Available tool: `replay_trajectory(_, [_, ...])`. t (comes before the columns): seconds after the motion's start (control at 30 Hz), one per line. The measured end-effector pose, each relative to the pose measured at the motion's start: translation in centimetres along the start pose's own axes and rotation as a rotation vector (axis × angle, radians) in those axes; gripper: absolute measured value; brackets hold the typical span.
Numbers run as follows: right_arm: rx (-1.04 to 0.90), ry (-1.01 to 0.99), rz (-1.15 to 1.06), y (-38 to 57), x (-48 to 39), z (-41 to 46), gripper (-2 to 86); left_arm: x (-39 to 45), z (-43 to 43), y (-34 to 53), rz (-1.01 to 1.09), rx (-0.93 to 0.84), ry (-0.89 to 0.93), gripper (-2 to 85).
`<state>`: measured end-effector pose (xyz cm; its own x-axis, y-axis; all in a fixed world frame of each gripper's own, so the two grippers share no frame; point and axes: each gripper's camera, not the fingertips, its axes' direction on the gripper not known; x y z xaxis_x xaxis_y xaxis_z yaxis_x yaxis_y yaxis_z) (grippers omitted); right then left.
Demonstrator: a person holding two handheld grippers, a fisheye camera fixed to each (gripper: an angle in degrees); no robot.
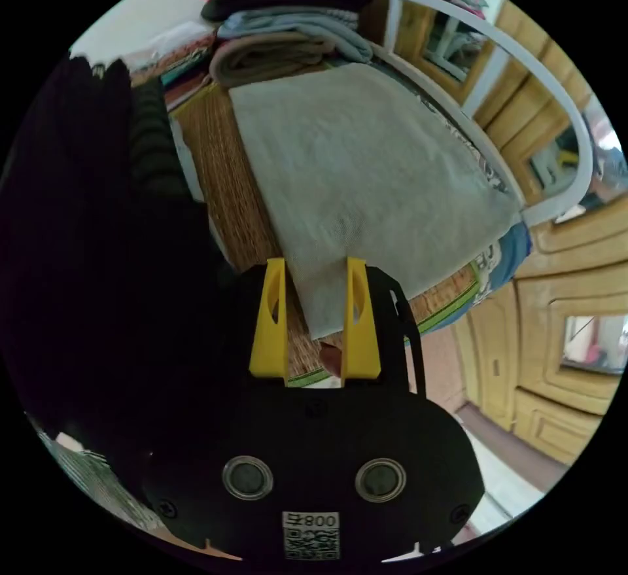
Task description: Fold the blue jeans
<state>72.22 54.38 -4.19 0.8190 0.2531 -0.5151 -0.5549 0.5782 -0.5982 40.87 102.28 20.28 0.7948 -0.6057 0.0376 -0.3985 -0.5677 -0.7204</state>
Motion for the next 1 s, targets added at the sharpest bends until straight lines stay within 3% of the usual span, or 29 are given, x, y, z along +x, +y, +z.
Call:
replay_trajectory(0.27, [0.008, 0.112, 0.045, 0.5, -3.1, -1.1, 6.9, -2.8, -1.3, 2.3, 0.014, -0.05, 0.024, 0.2])
replay_trajectory(0.47, [0.051, 0.142, 0.2, 3.3, -4.0, -3.8, 5.5, -5.2, -4.9, 5.7, 0.023, -0.046, -0.006, 0.1])
replay_trajectory(0.7, [0.276, 0.152, 0.38, 9.8, -3.8, -13.2, 4.9, -8.9, -9.1, 11.3, -0.032, -0.007, 0.05, 0.1])
replay_trajectory(1.0, [0.352, 0.363, 0.349, 14.2, -9.7, -24.8, 4.5, -10.5, -14.6, 18.5, 0.04, -0.004, 0.12, 0.1])
